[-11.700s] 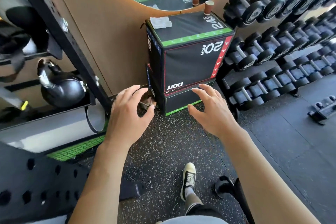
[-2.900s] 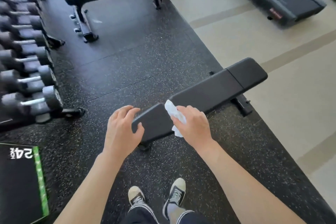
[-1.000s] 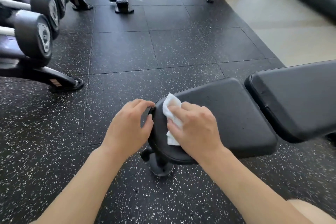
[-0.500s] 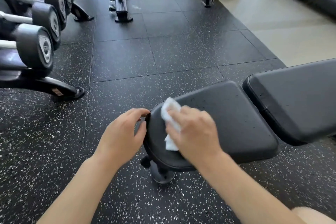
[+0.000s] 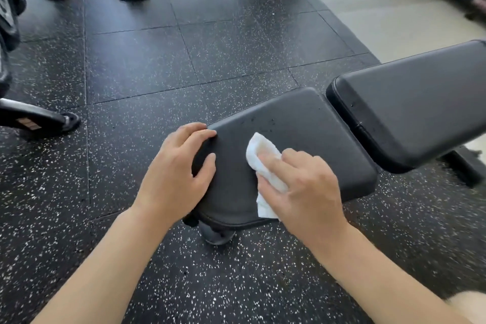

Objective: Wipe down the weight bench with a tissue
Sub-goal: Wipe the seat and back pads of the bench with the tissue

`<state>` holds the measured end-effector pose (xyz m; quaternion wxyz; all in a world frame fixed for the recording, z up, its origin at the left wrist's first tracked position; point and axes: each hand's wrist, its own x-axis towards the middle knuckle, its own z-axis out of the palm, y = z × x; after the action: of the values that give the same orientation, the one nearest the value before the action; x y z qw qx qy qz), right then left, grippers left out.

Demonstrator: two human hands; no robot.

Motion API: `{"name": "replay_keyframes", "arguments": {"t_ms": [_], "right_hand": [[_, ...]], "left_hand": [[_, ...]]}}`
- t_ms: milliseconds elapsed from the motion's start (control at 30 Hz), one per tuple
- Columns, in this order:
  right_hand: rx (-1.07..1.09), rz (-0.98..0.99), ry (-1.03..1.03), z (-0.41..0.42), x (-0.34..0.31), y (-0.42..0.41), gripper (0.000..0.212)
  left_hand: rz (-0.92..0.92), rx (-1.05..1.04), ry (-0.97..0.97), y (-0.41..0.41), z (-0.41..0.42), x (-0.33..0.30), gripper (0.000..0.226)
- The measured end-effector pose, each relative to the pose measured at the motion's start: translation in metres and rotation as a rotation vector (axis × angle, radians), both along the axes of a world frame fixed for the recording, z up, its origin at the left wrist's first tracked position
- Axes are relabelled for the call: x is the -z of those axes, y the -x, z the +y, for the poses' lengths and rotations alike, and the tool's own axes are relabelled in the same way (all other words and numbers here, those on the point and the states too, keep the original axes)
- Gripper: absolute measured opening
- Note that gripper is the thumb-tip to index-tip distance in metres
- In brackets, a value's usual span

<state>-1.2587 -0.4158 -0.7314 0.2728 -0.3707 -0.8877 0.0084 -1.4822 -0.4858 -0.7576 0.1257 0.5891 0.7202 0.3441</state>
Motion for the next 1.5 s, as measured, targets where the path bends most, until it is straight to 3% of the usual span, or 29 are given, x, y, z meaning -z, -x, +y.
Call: {"name": "replay_keyframes", "arguments": {"t_ms": [167, 367, 633, 800, 867, 1100, 1233, 1333, 1500], "right_hand": [[-0.202, -0.044, -0.024, -0.035, 0.012, 0.0, 0.022], [0.127, 0.015, 0.009, 0.009, 0.0, -0.034, 0.019], [-0.257, -0.07, 0.021, -0.039, 0.008, 0.038, 0.023], [0.096, -0.028, 0.049, 0.042, -0.01, 0.044, 0.022], [0.139, -0.021, 0.086, 0.049, -0.011, 0.056, 0.015], [-0.237, -0.096, 0.075, -0.007, -0.004, 0.11, 0.026], [0.02, -0.186, 0.023, 0.045, -0.016, 0.079, 0.028], [0.165, -0.064, 0.158, 0.069, -0.019, 0.061, 0.022], [-0.148, -0.088, 0.068, -0.01, -0.005, 0.085, 0.022]], "left_hand": [[-0.079, 0.063, -0.12, -0.003, 0.019, 0.004, 0.033], [-0.157, 0.066, -0.182, 0.0, 0.023, 0.009, 0.033], [-0.194, 0.026, -0.186, 0.017, 0.017, 0.013, 0.033], [-0.161, -0.03, -0.141, 0.029, -0.005, 0.01, 0.026], [-0.152, -0.024, -0.118, 0.029, -0.009, 0.008, 0.026], [-0.152, -0.157, -0.083, 0.043, -0.023, 0.0, 0.016], [-0.15, -0.116, -0.052, 0.038, -0.027, -0.004, 0.019], [-0.122, -0.037, -0.009, 0.029, -0.026, -0.003, 0.029], [-0.138, -0.054, -0.063, 0.02, -0.01, -0.005, 0.028]]}}
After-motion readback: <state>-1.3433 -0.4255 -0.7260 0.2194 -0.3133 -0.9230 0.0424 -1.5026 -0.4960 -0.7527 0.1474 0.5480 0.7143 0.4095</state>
